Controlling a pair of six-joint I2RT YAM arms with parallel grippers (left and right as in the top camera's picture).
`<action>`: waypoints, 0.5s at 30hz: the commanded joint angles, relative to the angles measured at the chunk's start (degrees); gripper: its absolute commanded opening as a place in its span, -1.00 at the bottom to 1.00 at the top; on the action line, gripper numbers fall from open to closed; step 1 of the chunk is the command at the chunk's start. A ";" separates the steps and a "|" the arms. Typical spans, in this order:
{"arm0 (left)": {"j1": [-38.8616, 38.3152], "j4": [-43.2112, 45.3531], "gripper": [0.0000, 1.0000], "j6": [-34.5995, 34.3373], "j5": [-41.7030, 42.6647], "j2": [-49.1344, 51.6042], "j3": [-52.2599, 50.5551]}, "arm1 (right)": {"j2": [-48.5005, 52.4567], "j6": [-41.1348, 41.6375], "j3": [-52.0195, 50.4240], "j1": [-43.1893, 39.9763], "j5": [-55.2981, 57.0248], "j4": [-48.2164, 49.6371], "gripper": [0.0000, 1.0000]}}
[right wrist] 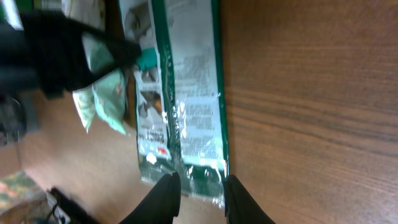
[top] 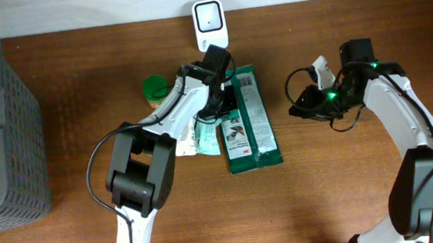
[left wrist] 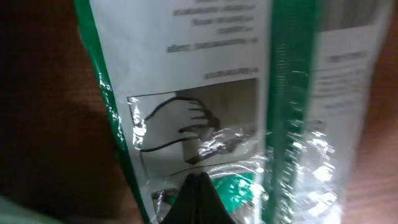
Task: Scan the item barcode
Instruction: 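Close the right gripper on the green package's edge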
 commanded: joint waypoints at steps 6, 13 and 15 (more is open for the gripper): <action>1.42 -1.49 -1.00 -1.53 1.03 2.05 -0.37 | 7.15 0.48 -0.33 0.44 -2.58 2.25 -0.70; 2.21 -1.55 -1.00 -1.22 4.35 3.28 -0.37 | 16.41 -4.74 -0.33 0.68 -7.91 3.80 0.27; 2.21 -1.79 -1.00 -1.07 4.39 3.28 -0.37 | 17.55 -4.68 -0.33 1.64 -7.93 4.07 0.30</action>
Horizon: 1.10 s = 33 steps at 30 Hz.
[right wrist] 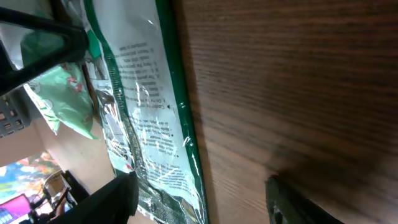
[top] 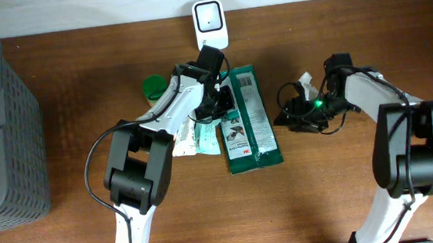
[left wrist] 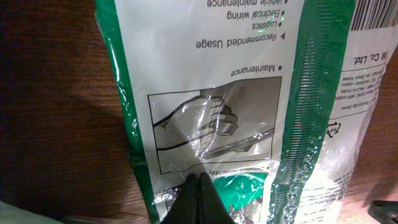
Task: Scan the item barcode
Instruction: 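Close the right gripper on the green package's edge, then lift the green package with the right gripper and hold it over the scanner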
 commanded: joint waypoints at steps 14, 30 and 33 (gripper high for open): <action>0.31 -1.57 -1.00 -0.13 0.83 2.34 -0.37 | 7.10 12.46 -0.24 12.63 -12.72 15.80 -0.01; 0.13 -3.02 -1.00 -0.13 4.83 2.34 -0.37 | 6.56 3.34 1.64 8.92 -13.35 5.40 -0.50; 0.13 -2.89 -1.00 -0.11 5.79 2.34 -0.37 | 6.54 5.97 1.64 9.79 -13.35 9.92 -0.91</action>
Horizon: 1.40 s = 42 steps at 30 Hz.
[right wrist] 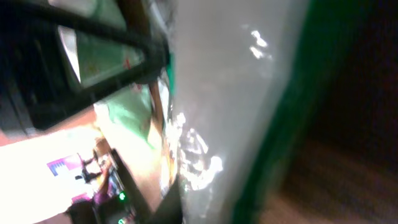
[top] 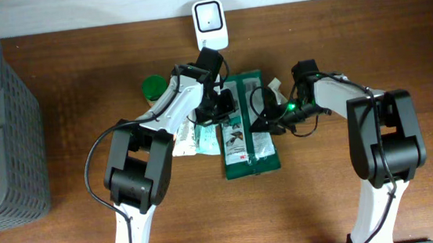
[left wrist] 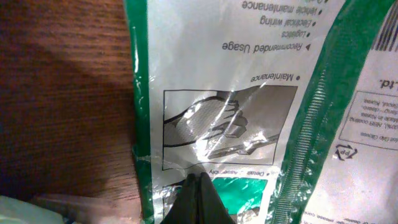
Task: Scan the item barcode
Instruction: 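Lift the green package with the right gripper and hold it over the scanner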
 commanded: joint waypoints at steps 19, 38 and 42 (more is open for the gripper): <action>12.50 -14.58 -0.47 19.30 -3.58 -13.14 23.28 | -22.36 -22.71 0.28 -3.43 2.99 -13.42 -0.92; 29.31 -23.47 0.98 19.26 -15.10 -16.11 23.28 | -36.89 -10.73 7.67 -2.86 5.29 -16.09 -0.92; 29.31 -23.47 0.98 19.26 -15.13 -16.11 23.28 | -33.42 -6.64 21.75 4.22 35.21 -16.35 -0.92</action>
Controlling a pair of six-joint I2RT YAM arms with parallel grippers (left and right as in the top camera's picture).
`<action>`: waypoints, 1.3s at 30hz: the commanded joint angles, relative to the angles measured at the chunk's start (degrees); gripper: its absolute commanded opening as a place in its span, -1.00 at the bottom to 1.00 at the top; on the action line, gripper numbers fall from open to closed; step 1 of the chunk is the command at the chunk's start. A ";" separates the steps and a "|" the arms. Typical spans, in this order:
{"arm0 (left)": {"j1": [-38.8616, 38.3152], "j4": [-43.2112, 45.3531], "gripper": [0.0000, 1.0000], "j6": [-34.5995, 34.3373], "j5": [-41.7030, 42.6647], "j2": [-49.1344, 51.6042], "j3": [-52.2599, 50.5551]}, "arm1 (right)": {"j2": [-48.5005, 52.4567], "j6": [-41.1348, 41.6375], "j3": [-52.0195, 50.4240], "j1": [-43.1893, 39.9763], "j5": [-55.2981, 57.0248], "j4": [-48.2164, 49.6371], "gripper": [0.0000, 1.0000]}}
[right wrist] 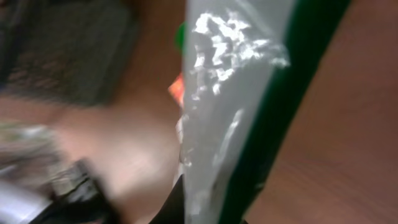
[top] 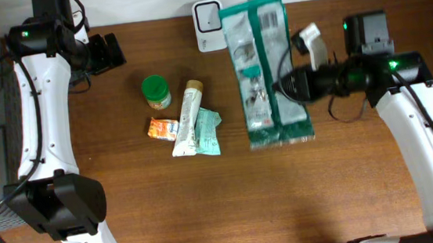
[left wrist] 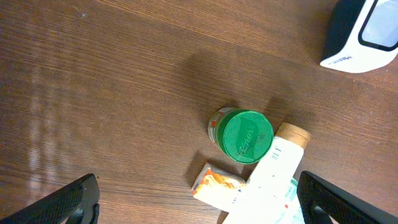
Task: Scan the item barcode
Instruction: 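Lift the green package with the right gripper and hold it over the scanner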
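Note:
My right gripper is shut on the right edge of a long green-and-white package and holds it above the table. The package's printed back faces up, with a barcode near its far end. That end lies beside the white scanner at the table's back edge. The right wrist view shows only the blurred package rising from my right gripper. My left gripper stands wide open and empty at the far left. Through the left gripper I see the scanner.
A green-lidded jar, a white tube, an orange sachet and a pale green sachet lie left of the package. A grey mesh basket stands at the left edge.
My left gripper let go of the package, opened and now sits at the far back left. My right gripper now holds the package lifted off the table, its far end by the scanner.
My left gripper was shut on the package's left side as it lay flat, with my right gripper open well to the right. The right gripper then stood closer, then at the package's right edge. Now the right alone holds it, raised.

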 commanded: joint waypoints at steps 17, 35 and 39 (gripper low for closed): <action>0.13 -0.11 0.98 0.33 -0.61 -0.55 0.52 | 30.08 -20.28 15.17 24.00 97.68 37.55 -0.92; 0.13 -0.11 0.99 0.33 -0.61 -0.55 0.52 | 52.02 -53.96 15.15 24.20 100.80 74.60 -0.92; 0.13 -0.11 0.98 0.33 -0.61 -0.55 0.52 | 52.33 -53.94 15.15 23.50 101.02 75.23 -0.92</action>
